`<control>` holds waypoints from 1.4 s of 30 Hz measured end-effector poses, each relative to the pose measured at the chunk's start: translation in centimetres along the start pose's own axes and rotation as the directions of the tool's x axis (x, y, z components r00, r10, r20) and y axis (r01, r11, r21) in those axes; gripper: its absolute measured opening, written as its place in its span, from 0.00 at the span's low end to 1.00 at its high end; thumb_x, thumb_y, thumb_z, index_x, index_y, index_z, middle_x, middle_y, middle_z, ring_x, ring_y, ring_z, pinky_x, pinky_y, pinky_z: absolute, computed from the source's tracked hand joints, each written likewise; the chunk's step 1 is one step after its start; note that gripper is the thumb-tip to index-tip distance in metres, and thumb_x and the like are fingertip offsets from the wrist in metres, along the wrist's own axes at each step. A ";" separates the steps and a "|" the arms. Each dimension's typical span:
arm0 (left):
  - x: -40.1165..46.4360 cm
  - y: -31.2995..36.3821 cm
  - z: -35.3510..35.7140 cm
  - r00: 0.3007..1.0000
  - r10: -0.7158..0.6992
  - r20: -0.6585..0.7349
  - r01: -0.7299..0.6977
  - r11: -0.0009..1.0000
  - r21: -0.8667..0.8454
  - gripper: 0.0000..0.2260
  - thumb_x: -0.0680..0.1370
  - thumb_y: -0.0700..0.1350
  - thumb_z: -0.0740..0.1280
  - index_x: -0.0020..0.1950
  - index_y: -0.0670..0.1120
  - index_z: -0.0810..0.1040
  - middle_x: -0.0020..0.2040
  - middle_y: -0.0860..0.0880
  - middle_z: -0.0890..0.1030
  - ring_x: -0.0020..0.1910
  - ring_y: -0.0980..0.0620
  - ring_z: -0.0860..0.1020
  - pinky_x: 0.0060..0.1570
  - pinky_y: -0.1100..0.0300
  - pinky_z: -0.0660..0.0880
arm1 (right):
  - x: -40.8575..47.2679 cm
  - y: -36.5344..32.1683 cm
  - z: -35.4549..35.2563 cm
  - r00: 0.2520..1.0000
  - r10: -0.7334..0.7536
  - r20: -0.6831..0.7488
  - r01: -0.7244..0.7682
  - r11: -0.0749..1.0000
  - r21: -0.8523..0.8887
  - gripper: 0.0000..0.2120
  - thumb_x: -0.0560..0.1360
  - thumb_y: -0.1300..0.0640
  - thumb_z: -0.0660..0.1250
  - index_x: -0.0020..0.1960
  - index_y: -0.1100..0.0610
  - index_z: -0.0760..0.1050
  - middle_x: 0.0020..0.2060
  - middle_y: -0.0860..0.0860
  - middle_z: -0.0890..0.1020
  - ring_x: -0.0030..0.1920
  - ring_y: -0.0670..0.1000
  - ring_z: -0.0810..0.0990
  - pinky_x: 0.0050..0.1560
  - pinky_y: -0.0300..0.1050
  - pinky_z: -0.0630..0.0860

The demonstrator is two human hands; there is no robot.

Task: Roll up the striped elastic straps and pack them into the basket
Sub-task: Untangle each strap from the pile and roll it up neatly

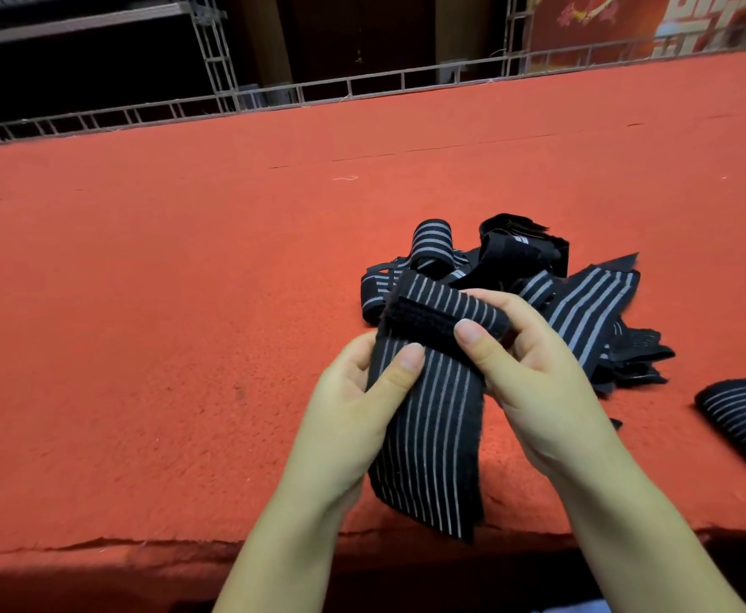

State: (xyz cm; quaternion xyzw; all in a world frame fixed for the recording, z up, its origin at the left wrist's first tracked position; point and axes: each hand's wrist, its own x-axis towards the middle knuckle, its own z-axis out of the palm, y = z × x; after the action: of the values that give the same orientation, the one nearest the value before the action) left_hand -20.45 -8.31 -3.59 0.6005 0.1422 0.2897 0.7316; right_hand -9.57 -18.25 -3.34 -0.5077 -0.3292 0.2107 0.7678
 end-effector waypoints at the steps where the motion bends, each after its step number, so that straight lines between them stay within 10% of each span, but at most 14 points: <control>1: 0.0 -0.1 -0.1 0.999 -0.024 0.022 0.024 1.000 -0.012 0.14 0.73 0.48 0.69 0.57 0.43 0.79 0.51 0.44 0.85 0.49 0.50 0.83 0.45 0.62 0.78 | 0.1 0.0 -0.2 1.000 -0.012 -0.010 0.012 1.000 0.008 0.13 0.72 0.55 0.68 0.56 0.53 0.76 0.51 0.51 0.84 0.54 0.52 0.82 0.54 0.45 0.78; 16: -0.1 0.5 0.7 0.999 0.026 0.035 -0.028 0.997 0.068 0.08 0.71 0.49 0.71 0.44 0.45 0.82 0.42 0.46 0.85 0.40 0.53 0.82 0.39 0.63 0.78 | -0.5 -0.4 0.0 0.941 -0.335 -0.045 0.287 0.862 -0.418 0.13 0.71 0.57 0.68 0.53 0.43 0.75 0.50 0.38 0.80 0.53 0.41 0.79 0.53 0.32 0.72; 26: -0.2 1.1 1.1 0.987 -0.036 -0.154 0.052 0.993 0.103 0.27 0.65 0.72 0.66 0.32 0.47 0.80 0.33 0.48 0.80 0.33 0.53 0.77 0.32 0.60 0.72 | -1.0 -0.4 -0.1 0.975 -0.207 0.086 0.222 0.941 -0.255 0.17 0.66 0.61 0.72 0.46 0.40 0.80 0.50 0.49 0.81 0.51 0.44 0.81 0.49 0.35 0.77; 32: -0.1 1.0 1.0 0.979 -0.066 -0.193 0.078 0.995 0.058 0.22 0.67 0.62 0.66 0.38 0.41 0.78 0.32 0.43 0.77 0.33 0.49 0.74 0.31 0.59 0.68 | -0.9 -0.7 -0.3 0.969 -0.134 0.206 0.181 0.957 -0.227 0.15 0.67 0.62 0.72 0.48 0.45 0.79 0.51 0.43 0.82 0.53 0.43 0.81 0.54 0.37 0.76; 37: 0.0 0.7 0.5 0.985 -0.015 -0.172 0.027 0.997 0.066 0.25 0.68 0.59 0.66 0.39 0.34 0.78 0.34 0.42 0.79 0.35 0.48 0.75 0.34 0.57 0.70 | -0.9 -0.5 -0.4 0.968 -0.101 0.229 0.139 0.978 -0.156 0.15 0.66 0.40 0.74 0.50 0.44 0.80 0.54 0.47 0.82 0.57 0.48 0.80 0.58 0.47 0.77; 42: -0.2 0.5 0.7 0.991 -0.021 -0.131 0.037 0.992 0.122 0.22 0.68 0.61 0.65 0.38 0.43 0.83 0.36 0.45 0.83 0.35 0.52 0.80 0.36 0.59 0.75 | -0.6 -0.3 -0.6 0.969 -0.176 0.174 0.218 0.940 -0.262 0.05 0.69 0.49 0.69 0.44 0.46 0.81 0.53 0.45 0.83 0.59 0.47 0.79 0.61 0.46 0.73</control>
State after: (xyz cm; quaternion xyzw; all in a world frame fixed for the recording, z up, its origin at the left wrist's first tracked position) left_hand -20.30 -8.92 -2.97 0.6225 0.2161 0.3080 0.6863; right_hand -9.55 -19.18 -3.40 -0.5581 -0.4608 0.1210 0.6794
